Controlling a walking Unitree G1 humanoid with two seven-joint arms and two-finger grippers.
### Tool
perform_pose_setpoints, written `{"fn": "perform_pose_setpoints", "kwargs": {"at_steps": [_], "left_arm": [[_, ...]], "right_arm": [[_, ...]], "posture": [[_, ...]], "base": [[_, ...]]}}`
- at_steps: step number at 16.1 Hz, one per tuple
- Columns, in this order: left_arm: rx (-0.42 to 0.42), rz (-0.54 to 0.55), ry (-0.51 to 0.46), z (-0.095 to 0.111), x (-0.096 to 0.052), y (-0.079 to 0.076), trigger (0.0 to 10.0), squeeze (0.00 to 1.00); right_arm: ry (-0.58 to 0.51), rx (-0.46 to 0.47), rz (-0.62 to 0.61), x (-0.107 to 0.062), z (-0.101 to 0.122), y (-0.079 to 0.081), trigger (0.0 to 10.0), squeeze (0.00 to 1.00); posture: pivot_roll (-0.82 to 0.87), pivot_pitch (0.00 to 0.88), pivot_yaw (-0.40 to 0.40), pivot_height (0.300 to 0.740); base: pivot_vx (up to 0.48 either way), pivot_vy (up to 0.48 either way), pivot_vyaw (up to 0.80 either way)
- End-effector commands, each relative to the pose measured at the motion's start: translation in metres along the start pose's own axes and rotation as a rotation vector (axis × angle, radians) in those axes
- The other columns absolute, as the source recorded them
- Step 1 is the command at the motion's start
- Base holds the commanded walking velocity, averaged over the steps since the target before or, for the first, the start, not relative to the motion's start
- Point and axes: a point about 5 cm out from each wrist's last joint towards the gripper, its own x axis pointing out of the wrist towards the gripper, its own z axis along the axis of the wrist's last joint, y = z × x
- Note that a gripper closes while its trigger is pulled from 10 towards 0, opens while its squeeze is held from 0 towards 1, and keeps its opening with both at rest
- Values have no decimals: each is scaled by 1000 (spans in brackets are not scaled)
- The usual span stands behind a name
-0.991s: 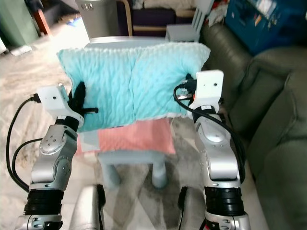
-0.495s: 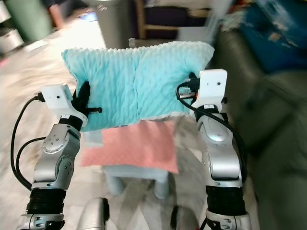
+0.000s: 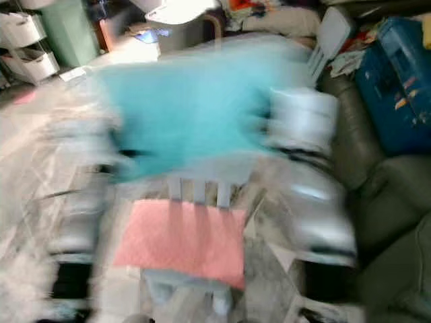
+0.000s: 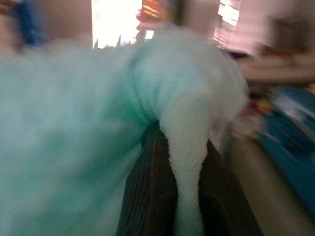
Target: Move the pillow to the sofa
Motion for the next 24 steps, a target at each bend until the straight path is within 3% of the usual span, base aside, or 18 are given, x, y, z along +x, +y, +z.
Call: {"fn": "perform_pose_setpoints", "kwargs": {"at_steps": [1,5,10,17,24], "left_arm": [[43,101,-20,8,-5,32,10000,0],[39,106,-11,6,-5,33,10000,0],[1,51,37,-1,-2,22,10000,0],[-35,96,72,-6,-6,27,10000,0],[-69,92,99,-11,-10,23,10000,0]], "right_arm": [[-77,36,105,4,20,31,10000,0],[-87,34,104,7,23,31,10000,0],[-86,30,99,10,24,30,10000,0],[-70,37,115,8,21,33,10000,0],[-49,43,126,4,19,32,10000,0]], "posture": [[-74,0,12,740],[-70,0,7,740],[-67,0,2,740],[-70,0,-6,740],[-87,0,-10,740]], "base": [[0,0,0],[0,0,0],[0,0,0],[0,0,0],[0,0,0]]}}
